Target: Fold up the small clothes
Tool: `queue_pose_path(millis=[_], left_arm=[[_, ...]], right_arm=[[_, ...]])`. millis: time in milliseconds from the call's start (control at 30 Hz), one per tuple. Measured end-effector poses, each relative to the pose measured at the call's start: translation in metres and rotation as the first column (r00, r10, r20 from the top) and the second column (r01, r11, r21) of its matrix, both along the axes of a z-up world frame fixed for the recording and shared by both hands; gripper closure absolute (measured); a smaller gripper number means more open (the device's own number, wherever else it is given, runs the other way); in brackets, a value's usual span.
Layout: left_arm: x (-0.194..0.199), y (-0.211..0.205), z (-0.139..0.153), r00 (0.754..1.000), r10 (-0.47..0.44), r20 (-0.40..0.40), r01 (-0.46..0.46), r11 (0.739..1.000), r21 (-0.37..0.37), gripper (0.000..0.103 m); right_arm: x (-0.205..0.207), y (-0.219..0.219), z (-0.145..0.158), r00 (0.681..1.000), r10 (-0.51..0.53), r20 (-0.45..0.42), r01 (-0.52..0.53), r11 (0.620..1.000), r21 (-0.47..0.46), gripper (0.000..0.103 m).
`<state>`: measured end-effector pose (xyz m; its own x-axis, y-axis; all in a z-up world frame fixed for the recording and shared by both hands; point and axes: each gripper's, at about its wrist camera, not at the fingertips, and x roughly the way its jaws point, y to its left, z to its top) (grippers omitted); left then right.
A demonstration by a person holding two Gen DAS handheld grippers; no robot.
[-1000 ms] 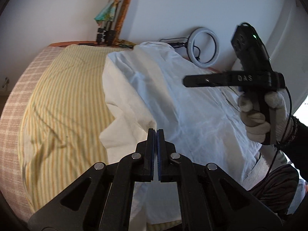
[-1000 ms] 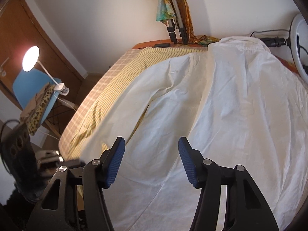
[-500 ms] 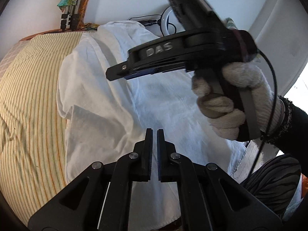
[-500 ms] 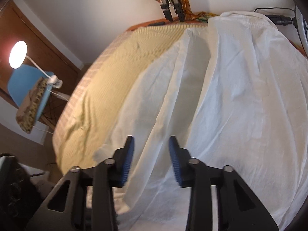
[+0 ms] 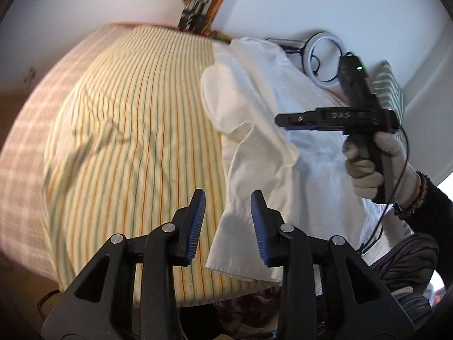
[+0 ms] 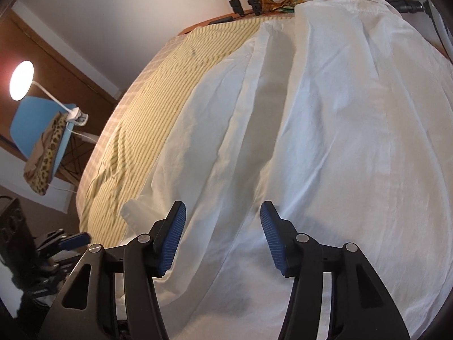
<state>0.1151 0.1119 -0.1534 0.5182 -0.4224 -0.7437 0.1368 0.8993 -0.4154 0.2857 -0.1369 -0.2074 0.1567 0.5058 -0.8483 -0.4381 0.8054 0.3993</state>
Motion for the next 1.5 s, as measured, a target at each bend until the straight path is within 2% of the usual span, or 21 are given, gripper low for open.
queue_pose_path(millis=[67, 100, 133, 167, 200, 300, 367, 467, 567, 600, 633, 667, 733, 833, 967, 1067, 1200, 1267, 1333, 1400, 1500], left_arm=[[0.006, -0.008, -0.013, 0.999, -0.029, -0.02, 0.029, 0.999, 0.024, 0.071], [0.007, -0.014, -0.019, 0.999, -0.044, -0.029, 0.045, 0.998, 0.042, 0.071], [0.003, -0.018, -0.022, 0.998, -0.057, -0.038, 0.059, 0.997, 0.053, 0.071], [0.004, -0.02, -0.026, 0.997, -0.066, -0.046, 0.069, 0.996, 0.057, 0.085], [0.003, -0.022, -0.028, 0.996, -0.071, -0.049, 0.074, 0.996, 0.053, 0.095], [-0.004, -0.018, -0.023, 0.998, -0.057, -0.03, 0.057, 0.998, 0.022, 0.098], [-0.012, -0.016, -0.02, 0.999, -0.045, -0.014, 0.045, 0.999, -0.012, 0.098], [-0.021, -0.02, -0.019, 0.999, -0.043, -0.002, 0.043, 0.999, -0.01, 0.098], [-0.029, -0.022, -0.014, 0.999, -0.026, 0.039, 0.025, 1.0, 0.015, 0.098], [-0.032, -0.02, -0.012, 0.998, -0.019, 0.054, 0.018, 1.0, 0.019, 0.098], [-0.035, -0.018, -0.011, 0.998, -0.014, 0.068, 0.012, 1.0, 0.024, 0.093], [-0.037, -0.017, -0.01, 0.997, -0.006, 0.079, 0.004, 1.0, 0.028, 0.079], [-0.042, -0.013, -0.01, 0.995, 0.003, 0.099, -0.006, 1.0, 0.026, 0.061], [-0.044, -0.009, -0.016, 0.996, 0.004, 0.086, -0.005, 1.0, 0.004, 0.061], [-0.045, -0.005, -0.025, 0.998, 0.014, 0.064, -0.011, 0.999, -0.034, 0.061], [-0.043, -0.004, -0.03, 0.998, 0.039, 0.054, -0.037, 0.999, -0.038, 0.061], [-0.042, -0.006, -0.037, 0.997, 0.054, 0.05, -0.051, 0.997, -0.066, 0.061], [-0.042, -0.008, -0.038, 0.997, 0.049, 0.051, -0.046, 0.996, -0.075, 0.074], [-0.042, -0.01, -0.04, 0.998, 0.039, 0.048, -0.035, 0.996, -0.083, 0.076], [-0.043, -0.014, -0.04, 0.998, 0.033, 0.06, -0.029, 0.997, -0.07, 0.077], [-0.044, -0.015, -0.041, 0.998, 0.026, 0.061, -0.021, 0.997, -0.078, 0.085]], right_arm=[[-0.001, 0.007, -0.001, 1.0, 0.017, 0.011, -0.017, 1.0, -0.016, 0.052], [-0.002, 0.011, -0.001, 0.999, 0.028, 0.017, -0.028, 0.999, -0.027, 0.063], [-0.003, 0.015, -0.003, 0.999, 0.037, 0.018, -0.037, 0.999, -0.035, 0.081], [-0.003, 0.018, -0.004, 0.999, 0.048, 0.012, -0.047, 0.998, -0.04, 0.091], [-0.003, 0.02, -0.006, 0.999, 0.052, 0.009, -0.052, 0.998, -0.044, 0.099], [-0.003, 0.024, 0.003, 0.996, 0.064, 0.068, -0.059, 0.996, -0.069, 0.102], [0.001, 0.021, 0.011, 0.992, 0.047, 0.119, -0.038, 0.996, -0.076, 0.102], [0.007, 0.018, 0.008, 0.992, 0.027, 0.121, -0.009, 0.989, -0.148, 0.102], [-0.001, 0.012, 0.018, 0.992, 0.035, 0.12, -0.013, 0.984, -0.179, 0.098], [-0.004, 0.009, 0.024, 0.992, 0.035, 0.119, -0.013, 0.983, -0.18, 0.093], [-0.008, 0.008, 0.032, 0.992, 0.039, 0.124, -0.017, 0.984, -0.176, 0.087], [-0.014, 0.008, 0.043, 0.99, 0.048, 0.135, -0.024, 0.985, -0.171, 0.084], [-0.022, 0.009, 0.067, 0.985, 0.067, 0.16, -0.041, 0.986, -0.161, 0.073], [-0.03, 0.027, 0.106, 0.975, 0.116, 0.192, -0.089, 0.986, -0.144, 0.062], [-0.029, 0.062, 0.131, 0.956, 0.187, 0.225, -0.152, 0.975, -0.162, 0.061], [-0.022, 0.096, 0.117, 0.956, 0.21, 0.205, -0.171, 0.966, -0.192, 0.061], [-0.012, 0.139, 0.07, 0.955, 0.255, 0.153, -0.214, 0.946, -0.242, 0.061], [-0.008, 0.158, 0.045, 0.951, 0.282, 0.128, -0.235, 0.927, -0.291, 0.061], [-0.006, 0.171, 0.025, 0.945, 0.304, 0.12, -0.249, 0.907, -0.341, 0.061], [0.004, 0.177, 0.012, 0.94, 0.304, 0.157, -0.216, 0.883, -0.416, 0.061], [0.035, 0.163, 0.006, 0.964, 0.198, 0.179, -0.108, 0.902, -0.418, 0.061]])
